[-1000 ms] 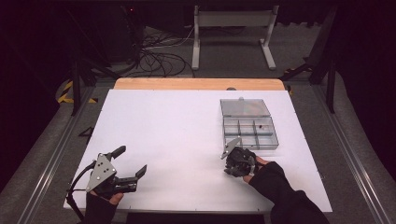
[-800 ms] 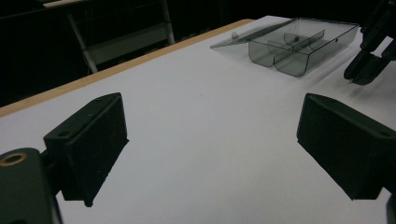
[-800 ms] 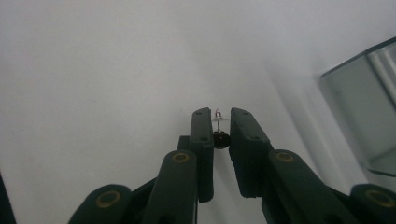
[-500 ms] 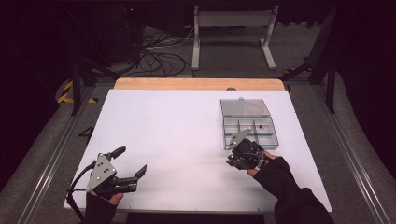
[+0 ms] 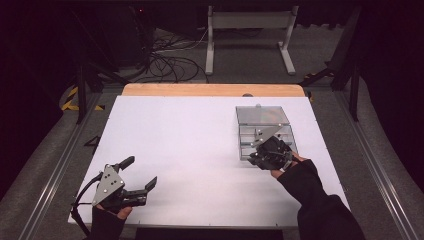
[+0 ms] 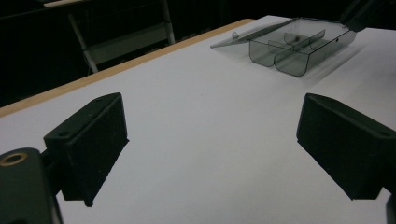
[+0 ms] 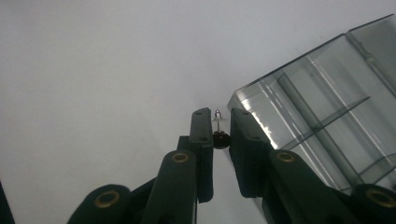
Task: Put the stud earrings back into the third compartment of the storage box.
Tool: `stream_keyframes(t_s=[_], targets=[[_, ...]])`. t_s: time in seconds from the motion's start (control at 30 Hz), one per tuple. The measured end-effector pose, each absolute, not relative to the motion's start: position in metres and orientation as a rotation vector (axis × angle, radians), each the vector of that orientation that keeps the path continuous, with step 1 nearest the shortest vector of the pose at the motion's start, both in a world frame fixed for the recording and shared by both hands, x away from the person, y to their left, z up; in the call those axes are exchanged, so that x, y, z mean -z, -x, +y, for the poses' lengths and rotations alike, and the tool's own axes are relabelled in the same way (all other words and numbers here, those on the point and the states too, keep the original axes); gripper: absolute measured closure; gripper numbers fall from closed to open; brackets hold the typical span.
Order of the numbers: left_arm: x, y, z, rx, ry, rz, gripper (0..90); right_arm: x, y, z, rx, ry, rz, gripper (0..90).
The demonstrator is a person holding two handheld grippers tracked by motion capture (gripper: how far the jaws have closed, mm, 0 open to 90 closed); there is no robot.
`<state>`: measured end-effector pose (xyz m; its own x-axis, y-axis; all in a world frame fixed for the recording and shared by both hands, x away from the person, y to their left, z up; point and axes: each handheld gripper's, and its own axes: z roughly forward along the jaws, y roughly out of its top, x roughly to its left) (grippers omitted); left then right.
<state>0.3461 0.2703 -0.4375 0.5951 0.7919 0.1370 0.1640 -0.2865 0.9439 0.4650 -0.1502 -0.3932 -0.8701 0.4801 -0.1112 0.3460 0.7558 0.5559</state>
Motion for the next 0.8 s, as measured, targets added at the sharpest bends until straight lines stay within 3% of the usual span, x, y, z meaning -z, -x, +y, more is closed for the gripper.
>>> stream_keyframes(t_s=[0.8], targets=[[0.438, -0.347, 0.271, -0.751, -1.786, 0.787, 9.1, 0.373, -0.504, -0.192, -0.835, -0.932, 2.543, 79.6]])
